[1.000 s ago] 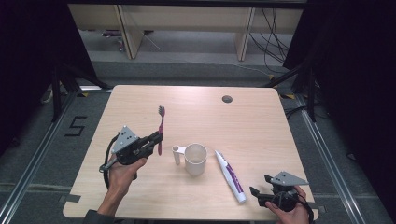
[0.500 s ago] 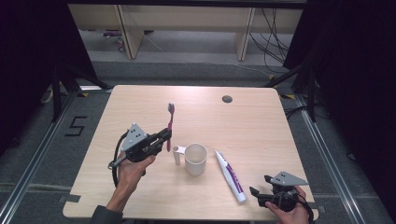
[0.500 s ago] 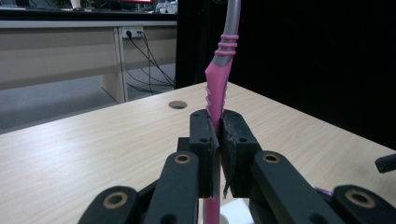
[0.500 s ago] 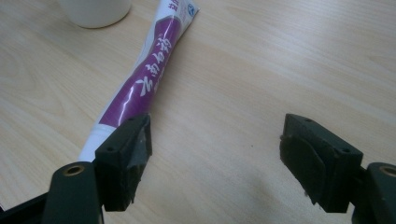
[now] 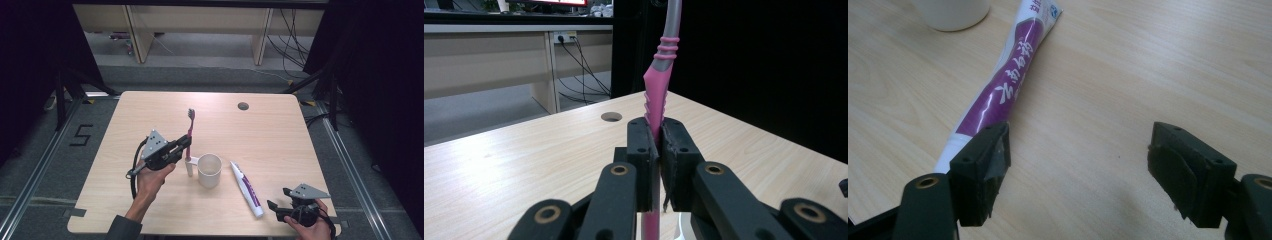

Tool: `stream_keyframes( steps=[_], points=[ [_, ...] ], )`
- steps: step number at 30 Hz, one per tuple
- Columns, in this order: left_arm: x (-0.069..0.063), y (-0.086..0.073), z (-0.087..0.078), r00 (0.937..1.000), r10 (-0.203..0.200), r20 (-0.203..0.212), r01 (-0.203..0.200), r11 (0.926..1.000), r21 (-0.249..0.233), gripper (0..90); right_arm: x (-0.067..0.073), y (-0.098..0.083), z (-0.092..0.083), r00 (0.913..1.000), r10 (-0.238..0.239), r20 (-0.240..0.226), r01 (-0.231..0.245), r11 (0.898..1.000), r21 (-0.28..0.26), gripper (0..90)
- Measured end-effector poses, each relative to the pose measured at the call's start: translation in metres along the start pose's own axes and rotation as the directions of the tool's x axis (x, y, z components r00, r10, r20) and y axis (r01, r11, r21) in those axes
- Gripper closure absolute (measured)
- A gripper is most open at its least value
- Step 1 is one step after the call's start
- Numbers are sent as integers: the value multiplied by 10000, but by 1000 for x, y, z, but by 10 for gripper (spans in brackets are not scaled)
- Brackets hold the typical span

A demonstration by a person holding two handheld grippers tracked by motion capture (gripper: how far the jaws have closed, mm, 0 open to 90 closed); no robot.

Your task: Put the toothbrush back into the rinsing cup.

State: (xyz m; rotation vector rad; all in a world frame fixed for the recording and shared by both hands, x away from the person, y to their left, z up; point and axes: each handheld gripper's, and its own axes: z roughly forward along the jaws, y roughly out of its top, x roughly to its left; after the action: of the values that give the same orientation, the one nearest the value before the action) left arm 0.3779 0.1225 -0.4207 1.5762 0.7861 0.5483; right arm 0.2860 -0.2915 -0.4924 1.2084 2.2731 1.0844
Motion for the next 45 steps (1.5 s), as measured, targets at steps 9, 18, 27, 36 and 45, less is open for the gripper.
stream_keyframes(
  steps=[9, 18, 27, 36, 45],
  points=[
    [-1, -10, 0, 9998, 101, -146, -101, 9999, -8, 832, 1, 0, 0, 10000, 75, -26, -75, 10000, -14, 261],
    [-2, -25, 0, 9999, 144, -76, -142, 9997, 180, 830, 1, 0, 0, 10000, 73, -22, -73, 10000, -3, 261],
    [-3, -37, -1, 9992, 405, -22, -402, 9965, 735, 828, 4, 0, 1, 9994, 328, -118, -327, 9994, 70, 261],
    [-2, -44, -2, 9992, 395, 41, -397, 9929, 1124, 825, 2, 0, 1, 10000, 10, -32, -10, 10000, -3, 261],
    [-2, -47, -2, 9987, 503, 82, -509, 9886, 1418, 818, 4, 0, 0, 9995, 306, -67, -306, 9995, 84, 261]
  ],
)
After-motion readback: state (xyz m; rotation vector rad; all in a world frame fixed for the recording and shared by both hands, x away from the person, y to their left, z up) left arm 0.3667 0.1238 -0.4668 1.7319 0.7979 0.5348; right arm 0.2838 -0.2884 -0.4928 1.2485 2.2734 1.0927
